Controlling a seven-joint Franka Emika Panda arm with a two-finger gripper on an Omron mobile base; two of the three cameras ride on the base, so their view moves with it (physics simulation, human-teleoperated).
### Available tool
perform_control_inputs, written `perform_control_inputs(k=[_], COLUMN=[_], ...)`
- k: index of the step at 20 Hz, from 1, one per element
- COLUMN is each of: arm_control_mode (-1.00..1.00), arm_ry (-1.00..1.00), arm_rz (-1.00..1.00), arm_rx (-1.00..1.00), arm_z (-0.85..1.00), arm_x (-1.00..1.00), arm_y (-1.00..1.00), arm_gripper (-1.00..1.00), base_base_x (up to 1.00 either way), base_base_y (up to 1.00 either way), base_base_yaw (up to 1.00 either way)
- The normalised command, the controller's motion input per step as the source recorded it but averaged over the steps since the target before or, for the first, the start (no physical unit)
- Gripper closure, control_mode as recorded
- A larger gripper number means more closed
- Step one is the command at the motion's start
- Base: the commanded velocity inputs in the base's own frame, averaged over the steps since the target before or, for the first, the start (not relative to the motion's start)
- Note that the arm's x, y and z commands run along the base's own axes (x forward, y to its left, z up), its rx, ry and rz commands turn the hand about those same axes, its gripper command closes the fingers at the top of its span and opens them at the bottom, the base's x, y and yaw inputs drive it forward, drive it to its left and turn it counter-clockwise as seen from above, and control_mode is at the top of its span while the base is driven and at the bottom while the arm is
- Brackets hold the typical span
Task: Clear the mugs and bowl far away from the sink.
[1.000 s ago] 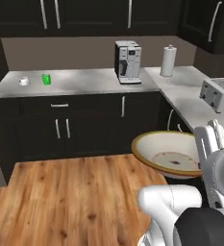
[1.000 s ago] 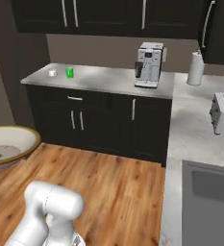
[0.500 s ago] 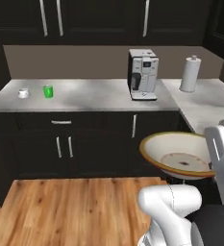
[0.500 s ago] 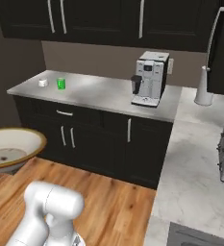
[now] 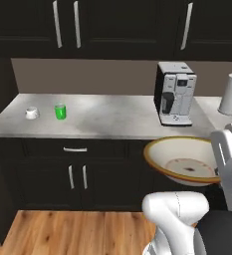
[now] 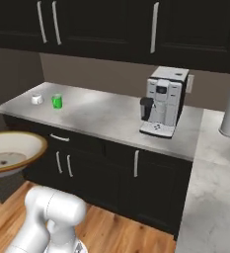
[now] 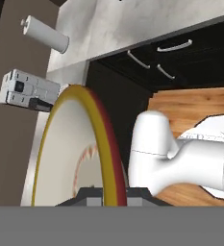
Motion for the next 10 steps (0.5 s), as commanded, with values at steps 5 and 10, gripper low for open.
perform_control_inputs(k=[5,10], arm_control_mode=[1.00,1.00], arm_ry=[0.00,0.00], arm_rz=[0.00,0.00], arm_rx=[0.00,0.00], arm_z=[0.00,0.00], arm_x=[0.00,0.00], arm_y=[0.00,0.00], arm_gripper=[1.00,1.00], base_base_x=[0.80,0.81], base_base_y=[0.02,0.00], base_base_yaw=[0.20,0.11])
